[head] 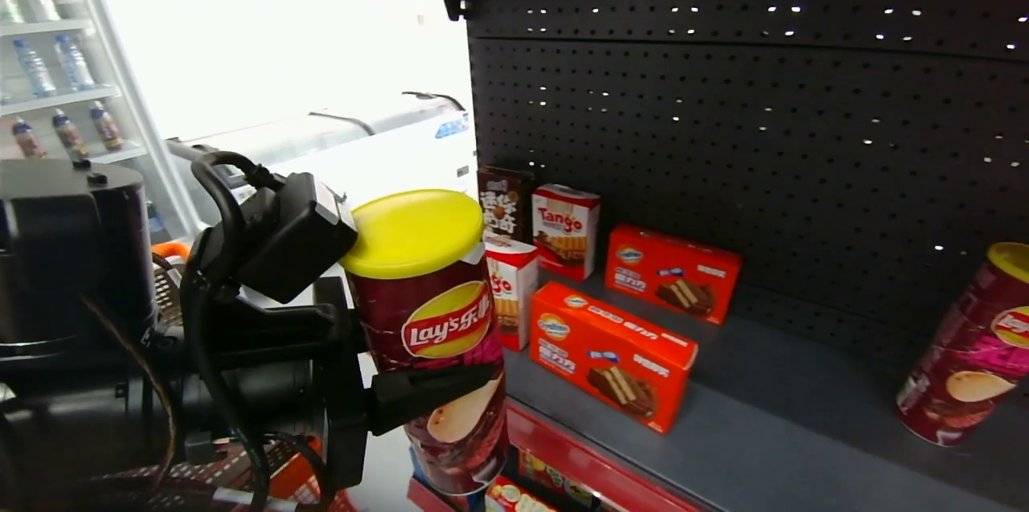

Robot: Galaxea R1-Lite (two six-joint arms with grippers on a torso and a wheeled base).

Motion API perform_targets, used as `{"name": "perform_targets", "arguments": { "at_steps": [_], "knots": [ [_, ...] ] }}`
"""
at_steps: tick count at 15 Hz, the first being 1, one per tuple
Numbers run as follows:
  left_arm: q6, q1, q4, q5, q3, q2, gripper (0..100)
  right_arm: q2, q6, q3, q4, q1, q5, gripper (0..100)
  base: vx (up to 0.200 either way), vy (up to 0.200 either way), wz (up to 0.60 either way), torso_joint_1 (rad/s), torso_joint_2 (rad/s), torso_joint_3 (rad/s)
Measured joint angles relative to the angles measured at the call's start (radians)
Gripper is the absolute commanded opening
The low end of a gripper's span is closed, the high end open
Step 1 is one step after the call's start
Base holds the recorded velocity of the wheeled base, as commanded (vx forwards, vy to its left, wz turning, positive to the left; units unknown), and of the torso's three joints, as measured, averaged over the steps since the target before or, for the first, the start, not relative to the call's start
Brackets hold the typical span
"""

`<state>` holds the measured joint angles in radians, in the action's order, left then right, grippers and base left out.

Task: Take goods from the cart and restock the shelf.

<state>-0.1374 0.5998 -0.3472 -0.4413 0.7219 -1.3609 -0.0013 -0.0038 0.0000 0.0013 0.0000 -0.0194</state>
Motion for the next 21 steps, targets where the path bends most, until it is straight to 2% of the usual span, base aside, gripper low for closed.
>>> {"name": "perform_targets", "arguments": {
  "at_steps": [5, 11, 21],
  "knots": [
    [0.001, 0.062, 0.003, 0.005, 0.059, 0.004, 0, 0.000, 0.000, 0.000, 0.000, 0.000, 0.000, 100, 0.000, 0.000, -0.60, 0.002, 0.00, 0.001],
    [0.000, 0.075, 0.003, 0.008, 0.082, 0.003, 0, 0.000, 0.000, 0.000, -0.001, 0.000, 0.000, 100, 0.000, 0.000, -0.60, 0.002, 0.00, 0.002],
    [-0.003, 0.065, 0.002, 0.033, 0.050, -0.002, 0, 0.000, -0.001, 0.000, 0.000, 0.000, -0.006, 100, 0.000, 0.000, 0.00, 0.000, 0.00, 0.000]
  ]
}}
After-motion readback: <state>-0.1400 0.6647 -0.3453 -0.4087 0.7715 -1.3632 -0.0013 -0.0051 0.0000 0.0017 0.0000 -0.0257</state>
